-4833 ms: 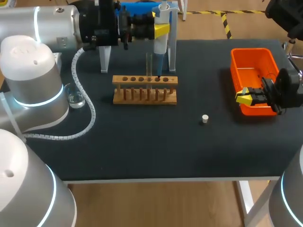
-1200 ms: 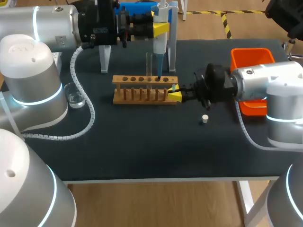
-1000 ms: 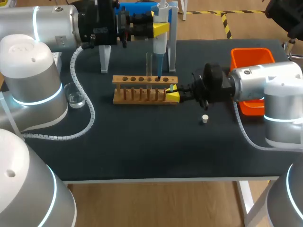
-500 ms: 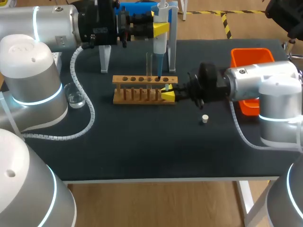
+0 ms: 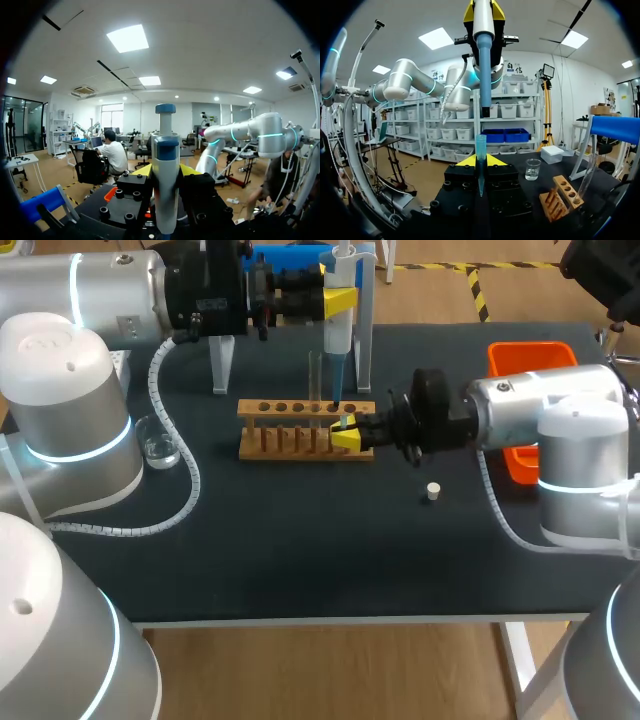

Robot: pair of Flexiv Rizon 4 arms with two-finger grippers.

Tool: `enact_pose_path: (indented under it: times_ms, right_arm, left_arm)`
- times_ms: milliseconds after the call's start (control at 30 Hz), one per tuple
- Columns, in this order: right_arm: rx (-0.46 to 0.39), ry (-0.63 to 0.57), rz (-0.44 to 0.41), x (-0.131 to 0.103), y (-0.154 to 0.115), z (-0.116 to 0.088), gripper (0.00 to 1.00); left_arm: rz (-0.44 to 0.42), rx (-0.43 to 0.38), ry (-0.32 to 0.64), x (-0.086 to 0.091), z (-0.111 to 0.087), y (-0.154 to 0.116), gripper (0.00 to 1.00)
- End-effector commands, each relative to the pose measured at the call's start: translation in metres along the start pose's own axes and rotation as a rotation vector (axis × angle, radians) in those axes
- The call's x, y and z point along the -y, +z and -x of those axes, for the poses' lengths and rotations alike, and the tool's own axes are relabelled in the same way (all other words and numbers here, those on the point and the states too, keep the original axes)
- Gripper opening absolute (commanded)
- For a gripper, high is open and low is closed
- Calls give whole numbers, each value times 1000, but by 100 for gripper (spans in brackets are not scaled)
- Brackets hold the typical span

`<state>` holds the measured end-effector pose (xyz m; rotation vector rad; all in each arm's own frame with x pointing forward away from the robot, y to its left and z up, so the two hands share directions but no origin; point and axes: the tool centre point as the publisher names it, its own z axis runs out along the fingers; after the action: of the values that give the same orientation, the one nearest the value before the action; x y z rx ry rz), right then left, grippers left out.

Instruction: Invert the test tube, pick up the pipette, mount the tip to pipette, aspirate from beaker and dispense into the tube, eject the tip, return the pipette, and cap with the stopper.

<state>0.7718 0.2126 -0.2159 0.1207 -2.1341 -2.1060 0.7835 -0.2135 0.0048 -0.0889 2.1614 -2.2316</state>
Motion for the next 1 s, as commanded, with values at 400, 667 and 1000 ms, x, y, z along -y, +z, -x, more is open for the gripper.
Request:
enact_pose_path:
  times_ms: [400,667,1000]
  right_arm:
    - [11,7,3,0,6,2,0]
    - [15,26,13,1,8,2,0]
    - [18,35,18,-1,12,2,0]
  left_arm:
    - [-1,-1,0,0,0,-1,0]
    - [-1,-1,0,0,0,-1,0]
    - [-1,-1,0,0,0,-1,0]
